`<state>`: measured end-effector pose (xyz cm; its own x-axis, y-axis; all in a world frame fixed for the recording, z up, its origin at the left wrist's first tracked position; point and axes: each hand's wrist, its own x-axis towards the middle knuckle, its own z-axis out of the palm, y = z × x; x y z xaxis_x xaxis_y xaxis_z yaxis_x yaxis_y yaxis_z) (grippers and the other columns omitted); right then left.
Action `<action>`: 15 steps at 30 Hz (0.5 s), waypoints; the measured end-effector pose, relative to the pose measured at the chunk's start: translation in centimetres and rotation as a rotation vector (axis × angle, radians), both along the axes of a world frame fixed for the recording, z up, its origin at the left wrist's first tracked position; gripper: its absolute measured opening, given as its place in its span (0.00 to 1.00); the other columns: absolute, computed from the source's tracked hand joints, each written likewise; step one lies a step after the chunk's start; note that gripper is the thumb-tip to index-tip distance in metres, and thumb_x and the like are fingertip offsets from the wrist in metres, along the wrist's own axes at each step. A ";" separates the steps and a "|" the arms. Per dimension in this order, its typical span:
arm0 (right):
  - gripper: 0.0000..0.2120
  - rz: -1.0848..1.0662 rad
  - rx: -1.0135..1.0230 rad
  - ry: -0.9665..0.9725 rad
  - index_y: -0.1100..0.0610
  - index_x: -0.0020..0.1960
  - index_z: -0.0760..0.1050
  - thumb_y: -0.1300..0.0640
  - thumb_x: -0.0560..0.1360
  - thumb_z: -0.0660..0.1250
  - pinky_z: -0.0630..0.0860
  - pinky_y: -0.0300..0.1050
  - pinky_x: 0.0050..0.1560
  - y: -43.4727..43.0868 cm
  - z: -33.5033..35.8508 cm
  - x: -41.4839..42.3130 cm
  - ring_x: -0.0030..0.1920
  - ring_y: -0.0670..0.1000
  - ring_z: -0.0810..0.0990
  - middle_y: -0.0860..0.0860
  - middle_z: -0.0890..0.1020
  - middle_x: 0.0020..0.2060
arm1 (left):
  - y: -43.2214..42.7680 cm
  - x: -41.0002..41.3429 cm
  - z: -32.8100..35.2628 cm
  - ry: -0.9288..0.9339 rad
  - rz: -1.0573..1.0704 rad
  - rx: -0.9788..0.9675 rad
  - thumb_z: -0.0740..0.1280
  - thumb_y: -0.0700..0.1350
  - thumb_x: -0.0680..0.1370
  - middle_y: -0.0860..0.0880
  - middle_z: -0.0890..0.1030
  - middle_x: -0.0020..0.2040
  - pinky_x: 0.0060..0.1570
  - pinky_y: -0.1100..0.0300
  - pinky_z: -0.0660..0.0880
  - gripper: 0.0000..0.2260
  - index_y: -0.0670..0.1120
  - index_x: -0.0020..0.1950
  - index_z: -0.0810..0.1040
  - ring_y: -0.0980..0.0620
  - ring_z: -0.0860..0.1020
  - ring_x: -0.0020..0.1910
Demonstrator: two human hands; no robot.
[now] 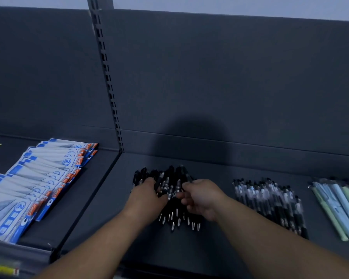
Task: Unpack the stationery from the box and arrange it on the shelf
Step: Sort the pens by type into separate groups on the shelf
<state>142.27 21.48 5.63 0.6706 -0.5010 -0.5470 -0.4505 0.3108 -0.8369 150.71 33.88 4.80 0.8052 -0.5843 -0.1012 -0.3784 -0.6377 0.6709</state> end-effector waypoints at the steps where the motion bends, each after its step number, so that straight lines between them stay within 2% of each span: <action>1: 0.07 0.001 0.013 -0.014 0.58 0.53 0.74 0.57 0.82 0.57 0.71 0.37 0.26 0.0 0.0 0.0 0.27 0.45 0.75 0.52 0.81 0.35 | 0.0 0.0 0.1 -0.013 -0.005 0.016 0.68 0.47 0.75 0.53 0.76 0.39 0.29 0.69 0.64 0.08 0.47 0.46 0.70 0.57 0.73 0.37; 6: 0.08 -0.001 0.046 -0.055 0.58 0.52 0.73 0.57 0.83 0.56 0.74 0.39 0.29 -0.1 0.1 -0.9 0.31 0.47 0.77 0.53 0.81 0.38 | -0.1 0.2 0.4 -0.004 -0.003 0.067 0.67 0.49 0.76 0.50 0.78 0.44 0.37 0.63 0.66 0.09 0.46 0.49 0.72 0.52 0.75 0.43; 9: 0.07 -0.058 0.029 -0.116 0.58 0.54 0.73 0.56 0.82 0.59 0.73 0.38 0.28 -0.3 -0.1 -1.5 0.29 0.46 0.76 0.53 0.81 0.38 | -0.2 0.1 0.9 0.036 0.039 0.017 0.62 0.55 0.79 0.49 0.77 0.45 0.38 0.61 0.67 0.15 0.45 0.55 0.69 0.52 0.75 0.42; 12: 0.08 -0.093 -0.044 -0.151 0.55 0.56 0.76 0.54 0.81 0.61 0.68 0.37 0.26 -0.7 0.1 -2.4 0.27 0.45 0.71 0.51 0.79 0.35 | -0.6 -0.1 1.3 0.145 0.121 -0.176 0.56 0.51 0.82 0.49 0.77 0.40 0.34 0.59 0.67 0.13 0.42 0.54 0.70 0.53 0.73 0.35; 15: 0.11 -0.061 -0.181 -0.170 0.53 0.53 0.80 0.49 0.80 0.62 0.63 0.38 0.25 -1.3 0.6 -3.4 0.26 0.45 0.67 0.49 0.75 0.34 | -1.0 -0.8 2.0 0.303 0.165 -0.440 0.56 0.45 0.81 0.48 0.77 0.39 0.38 0.55 0.69 0.09 0.44 0.49 0.73 0.52 0.71 0.34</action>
